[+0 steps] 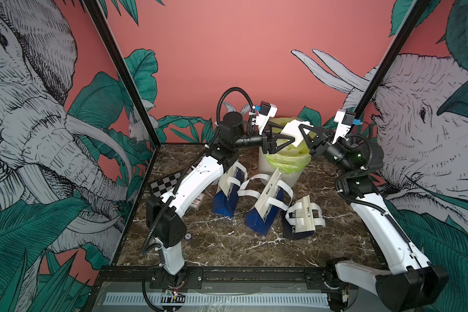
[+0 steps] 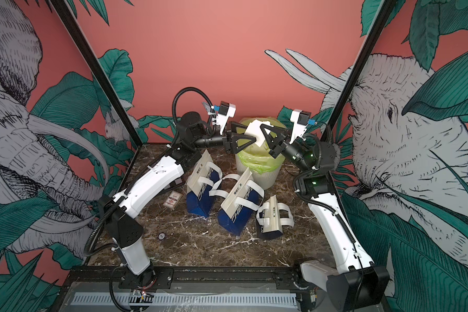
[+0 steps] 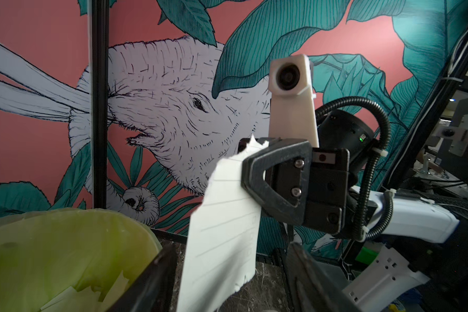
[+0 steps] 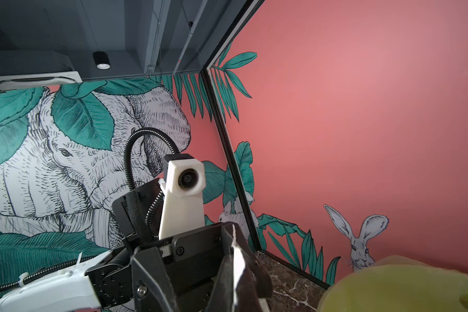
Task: Shred takeout receipts and throw away
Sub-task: Shred the takeout receipt.
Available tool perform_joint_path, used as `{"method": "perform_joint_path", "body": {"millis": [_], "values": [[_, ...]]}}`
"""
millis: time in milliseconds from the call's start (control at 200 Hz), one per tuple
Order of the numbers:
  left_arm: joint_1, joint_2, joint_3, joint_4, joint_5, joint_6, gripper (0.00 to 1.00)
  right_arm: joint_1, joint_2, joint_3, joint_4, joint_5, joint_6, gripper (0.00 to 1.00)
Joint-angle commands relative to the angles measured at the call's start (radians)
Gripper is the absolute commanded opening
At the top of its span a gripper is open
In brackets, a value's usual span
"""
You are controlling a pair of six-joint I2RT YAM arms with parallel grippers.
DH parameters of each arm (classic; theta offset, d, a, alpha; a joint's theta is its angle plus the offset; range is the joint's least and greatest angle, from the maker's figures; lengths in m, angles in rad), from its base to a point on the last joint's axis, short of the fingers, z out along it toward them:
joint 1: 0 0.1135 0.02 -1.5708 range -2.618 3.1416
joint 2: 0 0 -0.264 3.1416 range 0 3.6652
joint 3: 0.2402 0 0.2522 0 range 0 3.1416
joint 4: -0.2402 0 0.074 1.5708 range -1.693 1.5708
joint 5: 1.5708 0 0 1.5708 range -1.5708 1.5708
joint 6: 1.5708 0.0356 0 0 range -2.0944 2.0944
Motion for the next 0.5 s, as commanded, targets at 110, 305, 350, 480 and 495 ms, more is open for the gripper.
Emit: {"method": "perform_joint_path", "body": {"millis": [110,305,350,480,495], "values": [[-0.034,-0.04,0.02,-0.029,0.051,0.071,0.54,0.022,0.015,0.058,0.001,-0.032,-0.03,0.0],[-0.039,-0.047,0.02,0.013,0.023,0.049,0.38,0.037,0.015,0.067,-0.095,-0.026,-0.082,0.0],[-0.041,-0.047,0.022,0.008,0.023,0.057,0.33,0.038,0.016,0.067,-0.097,-0.026,-0.08,0.0],[-0.047,-0.046,0.024,-0.056,-0.001,0.113,0.22,0.043,0.019,0.076,-0.104,-0.025,-0.083,0.0],[-0.047,-0.045,0.025,-0.062,-0.005,0.115,0.2,0.044,0.018,0.078,-0.107,-0.026,-0.087,0.0]]}}
